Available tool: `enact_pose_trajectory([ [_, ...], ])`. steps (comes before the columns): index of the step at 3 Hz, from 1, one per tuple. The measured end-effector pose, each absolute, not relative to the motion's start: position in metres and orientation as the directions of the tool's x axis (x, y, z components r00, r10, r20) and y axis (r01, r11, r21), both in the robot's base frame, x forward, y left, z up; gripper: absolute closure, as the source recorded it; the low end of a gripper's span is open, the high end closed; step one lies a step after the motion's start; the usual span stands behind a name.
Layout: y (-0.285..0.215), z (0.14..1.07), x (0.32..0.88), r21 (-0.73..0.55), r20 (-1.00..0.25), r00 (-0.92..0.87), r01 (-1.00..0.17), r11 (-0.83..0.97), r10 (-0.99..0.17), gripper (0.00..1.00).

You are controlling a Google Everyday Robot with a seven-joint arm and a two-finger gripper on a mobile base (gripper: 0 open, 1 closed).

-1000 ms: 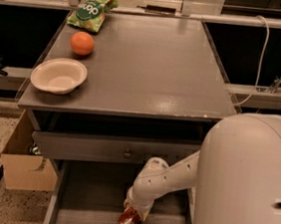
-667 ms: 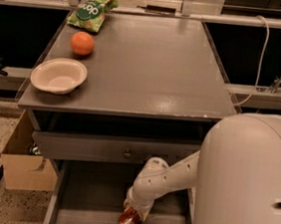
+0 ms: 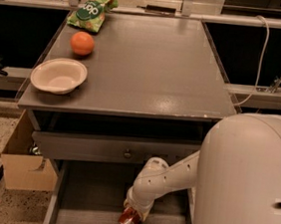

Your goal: Place coke can into middle drawer

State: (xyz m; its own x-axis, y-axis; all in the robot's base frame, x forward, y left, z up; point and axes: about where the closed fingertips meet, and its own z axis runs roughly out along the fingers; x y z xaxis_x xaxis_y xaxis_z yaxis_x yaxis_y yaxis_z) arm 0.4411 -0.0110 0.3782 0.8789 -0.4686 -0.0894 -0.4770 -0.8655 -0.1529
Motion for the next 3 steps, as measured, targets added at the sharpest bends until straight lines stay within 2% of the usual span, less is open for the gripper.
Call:
enact_pose_trajectory([
  [2,-0.0110,0.3782,0.4410,-0.153,-0.089,0.879,-0.477,-0.866,-0.469,0.15],
  [3,-0.0110,0.3781,0.4410,-0.153,-0.090,0.879,-0.477,-0.866,-0.469,0.00],
])
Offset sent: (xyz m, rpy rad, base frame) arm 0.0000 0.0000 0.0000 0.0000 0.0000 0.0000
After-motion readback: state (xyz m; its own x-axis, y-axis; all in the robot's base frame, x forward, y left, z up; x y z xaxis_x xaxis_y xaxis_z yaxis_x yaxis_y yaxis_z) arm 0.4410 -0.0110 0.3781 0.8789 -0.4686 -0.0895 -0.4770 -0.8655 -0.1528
